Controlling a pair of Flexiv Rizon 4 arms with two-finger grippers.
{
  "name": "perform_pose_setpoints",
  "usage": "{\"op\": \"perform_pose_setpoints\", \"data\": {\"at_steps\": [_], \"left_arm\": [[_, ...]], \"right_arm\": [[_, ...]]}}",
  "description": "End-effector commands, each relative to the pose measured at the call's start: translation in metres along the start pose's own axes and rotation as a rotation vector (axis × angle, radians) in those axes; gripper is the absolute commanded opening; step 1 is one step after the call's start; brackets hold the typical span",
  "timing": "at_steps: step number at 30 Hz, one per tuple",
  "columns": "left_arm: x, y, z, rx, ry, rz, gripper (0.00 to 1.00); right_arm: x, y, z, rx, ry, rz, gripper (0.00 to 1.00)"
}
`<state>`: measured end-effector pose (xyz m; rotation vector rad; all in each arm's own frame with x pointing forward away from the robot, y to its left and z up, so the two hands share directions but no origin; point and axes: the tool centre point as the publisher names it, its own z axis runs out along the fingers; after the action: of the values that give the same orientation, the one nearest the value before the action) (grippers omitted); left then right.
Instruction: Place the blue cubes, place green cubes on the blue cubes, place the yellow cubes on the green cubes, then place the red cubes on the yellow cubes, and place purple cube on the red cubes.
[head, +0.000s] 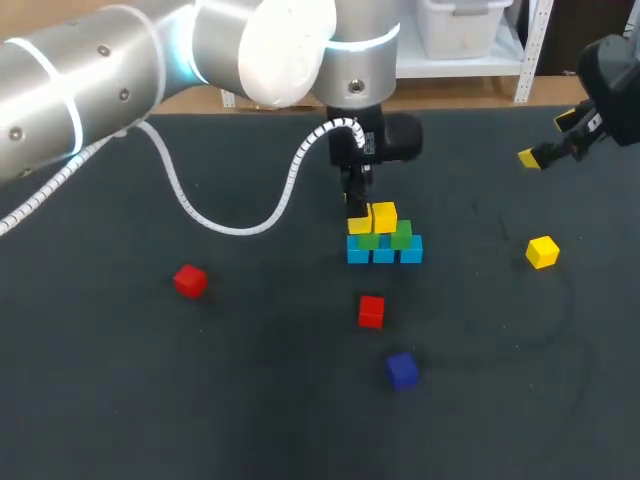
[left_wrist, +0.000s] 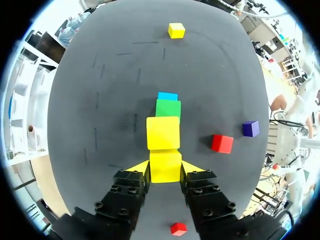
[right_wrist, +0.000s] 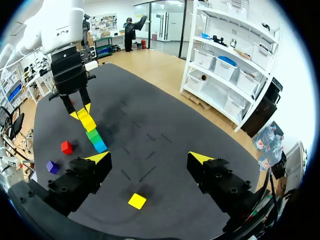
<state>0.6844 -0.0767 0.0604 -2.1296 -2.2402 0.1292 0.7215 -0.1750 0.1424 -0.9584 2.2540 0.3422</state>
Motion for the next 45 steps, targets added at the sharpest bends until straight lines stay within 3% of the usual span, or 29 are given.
{"op": "perform_pose_setpoints", "data": {"at_steps": [1,37,39,42,43,45], "left_arm": [[-0.0008,0.0003,0.0003,-0.002,0.003,0.001,0.00],[-0.0061,0.0034,0.0019,-0.007,0.010,0.015,0.03],[-0.0058,0.0035,0.0019,-0.006,0.010,0.015,0.17],[-0.0056,0.0036,0.0020,-0.003,0.010,0.014,0.51],[-0.0054,0.0037,0.0021,-0.003,0.009,0.013,0.99],[-0.0051,0.0040,0.0022,-0.002,0.008,0.008,1.00]], "right_arm": [[0.0002,-0.0005,0.0001,-0.002,-0.001,0.000,1.00],[0.0002,-0.0005,0.0001,-0.002,-0.001,0.000,1.00],[0.0002,-0.0005,0.0001,-0.002,-0.001,0.000,1.00],[0.0002,-0.0005,0.0001,-0.002,-0.001,0.000,1.00],[0.0002,-0.0005,0.0001,-0.002,-0.001,0.000,1.00],[0.0002,-0.0005,0.0001,-0.002,-0.001,0.000,1.00]]}}
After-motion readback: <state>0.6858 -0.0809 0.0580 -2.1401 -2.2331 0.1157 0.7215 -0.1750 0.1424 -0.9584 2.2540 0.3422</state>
